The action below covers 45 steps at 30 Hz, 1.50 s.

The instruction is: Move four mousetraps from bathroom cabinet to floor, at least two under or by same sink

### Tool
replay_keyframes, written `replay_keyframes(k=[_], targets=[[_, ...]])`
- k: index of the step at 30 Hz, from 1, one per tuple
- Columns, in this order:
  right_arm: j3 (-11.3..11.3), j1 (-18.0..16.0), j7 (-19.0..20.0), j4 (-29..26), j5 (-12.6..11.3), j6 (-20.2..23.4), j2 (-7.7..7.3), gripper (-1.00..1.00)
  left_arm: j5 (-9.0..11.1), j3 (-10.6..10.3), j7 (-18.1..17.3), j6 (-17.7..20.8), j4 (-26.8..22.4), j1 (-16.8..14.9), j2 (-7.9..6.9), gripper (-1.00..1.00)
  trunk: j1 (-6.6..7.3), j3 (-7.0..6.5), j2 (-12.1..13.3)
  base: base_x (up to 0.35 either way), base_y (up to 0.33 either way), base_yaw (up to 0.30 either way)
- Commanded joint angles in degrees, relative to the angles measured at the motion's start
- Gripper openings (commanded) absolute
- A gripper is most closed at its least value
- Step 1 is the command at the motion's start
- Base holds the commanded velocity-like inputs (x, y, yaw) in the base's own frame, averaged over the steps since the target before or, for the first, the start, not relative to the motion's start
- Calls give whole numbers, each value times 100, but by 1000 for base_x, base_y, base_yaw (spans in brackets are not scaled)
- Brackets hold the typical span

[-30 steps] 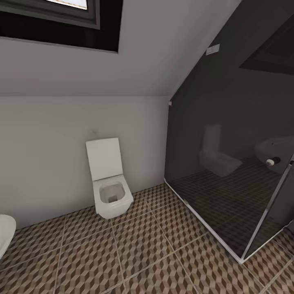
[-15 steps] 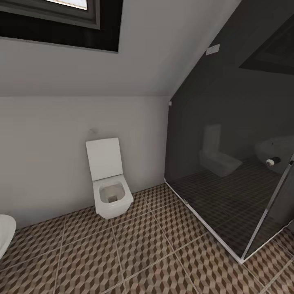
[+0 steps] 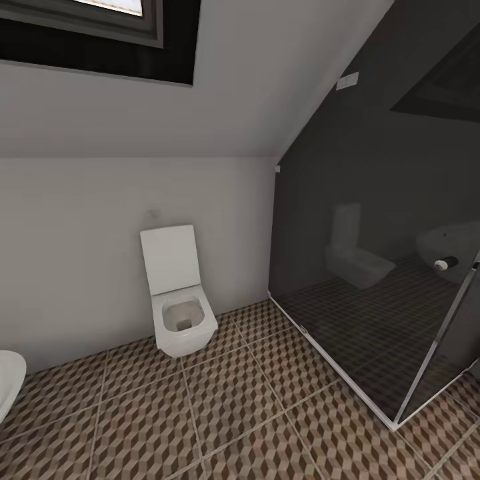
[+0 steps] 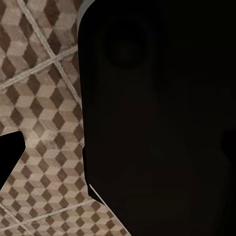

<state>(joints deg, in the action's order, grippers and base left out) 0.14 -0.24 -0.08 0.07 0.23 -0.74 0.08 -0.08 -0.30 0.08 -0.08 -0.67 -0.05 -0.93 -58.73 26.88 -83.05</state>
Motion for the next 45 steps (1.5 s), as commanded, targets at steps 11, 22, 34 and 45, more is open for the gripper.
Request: replay_keyframes(k=[11,22,34,45], targets=[[-11,-2,-1,1,-4,-13,1,100,-1,-4,1,-1,-4,0,-2,100,0,5,-3,0,0,-2],[-29,-3,-1,1,-36,-14,3,100,-1,-8,1,1,-8,-2,-4,100,0,5,-3,0,0,-166],[-31,-4,0,1,-33,-14,1,100,-1,-9,1,-1,-5,-2,-3,100,0,5,-3,0,0,-265],[-31,-3,0,1,-38,-14,1,100,-1,-6,1,1,-6,-2,-4,100,0,5,-3,0,0,-274]])
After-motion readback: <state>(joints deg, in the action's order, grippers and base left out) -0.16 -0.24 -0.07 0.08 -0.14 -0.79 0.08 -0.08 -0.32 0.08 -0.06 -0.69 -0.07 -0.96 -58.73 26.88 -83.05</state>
